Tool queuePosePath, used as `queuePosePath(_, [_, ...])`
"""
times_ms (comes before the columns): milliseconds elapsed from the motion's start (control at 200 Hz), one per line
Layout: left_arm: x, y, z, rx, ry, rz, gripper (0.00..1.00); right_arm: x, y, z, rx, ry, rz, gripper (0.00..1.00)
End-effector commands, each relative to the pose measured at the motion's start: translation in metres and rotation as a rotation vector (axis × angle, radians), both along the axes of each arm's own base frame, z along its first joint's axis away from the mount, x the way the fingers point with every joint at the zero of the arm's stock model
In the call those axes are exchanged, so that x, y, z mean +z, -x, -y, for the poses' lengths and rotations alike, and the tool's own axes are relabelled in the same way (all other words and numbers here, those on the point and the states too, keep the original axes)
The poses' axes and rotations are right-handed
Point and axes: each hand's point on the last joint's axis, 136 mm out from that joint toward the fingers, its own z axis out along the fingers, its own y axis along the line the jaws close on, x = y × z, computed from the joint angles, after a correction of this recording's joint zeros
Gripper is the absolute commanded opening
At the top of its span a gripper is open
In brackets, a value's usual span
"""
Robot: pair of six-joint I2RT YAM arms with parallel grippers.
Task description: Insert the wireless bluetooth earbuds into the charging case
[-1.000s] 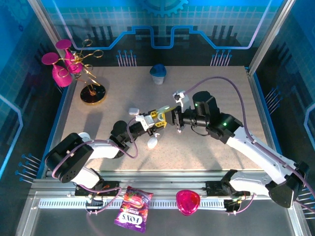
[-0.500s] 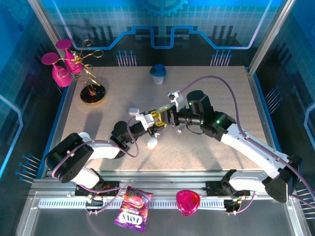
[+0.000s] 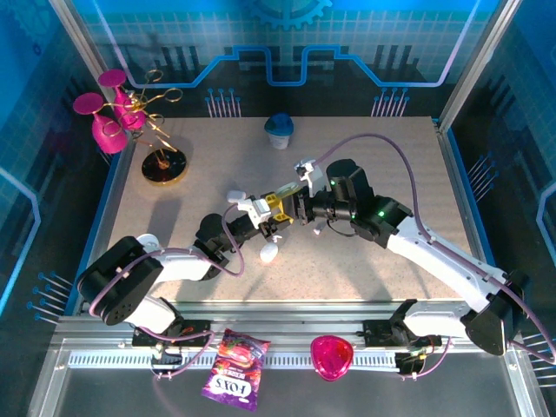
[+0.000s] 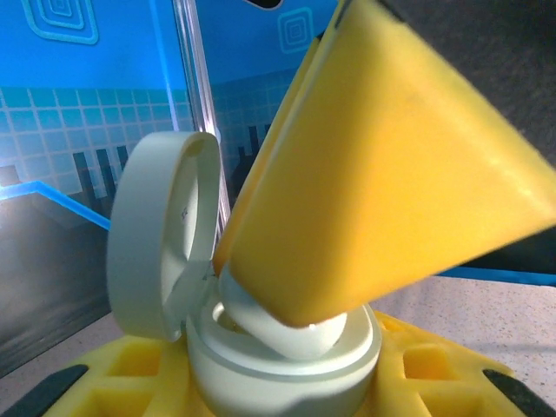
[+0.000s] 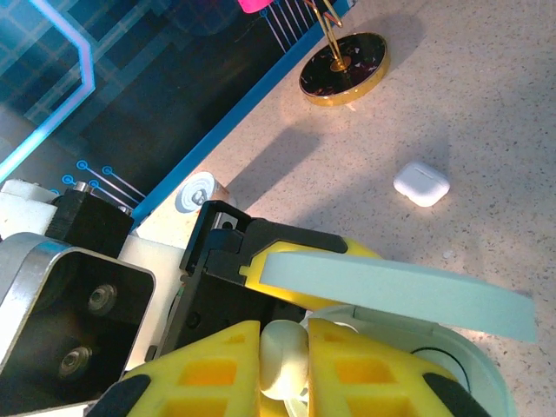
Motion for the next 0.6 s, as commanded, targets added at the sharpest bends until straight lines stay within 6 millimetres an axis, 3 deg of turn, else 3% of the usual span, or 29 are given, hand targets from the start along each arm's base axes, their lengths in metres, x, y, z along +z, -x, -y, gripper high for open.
queuePosePath(0, [0.030,0.003,0.000,-0.003,0.067,0.051,0.20,0.001,-0.002,-0.002,-0.012,0.001,0.007,0.17])
queuePosePath(260, [0.029,0.004,0.000,-0.008,0.065,0.048,0.20,0.005,-0.008,0.009,-0.067,0.022,0.041,0.28])
queuePosePath(590, [0.026,0.000,0.003,-0.009,0.058,0.043,0.20,0.026,-0.002,0.019,-0.086,-0.012,0.102,0.42])
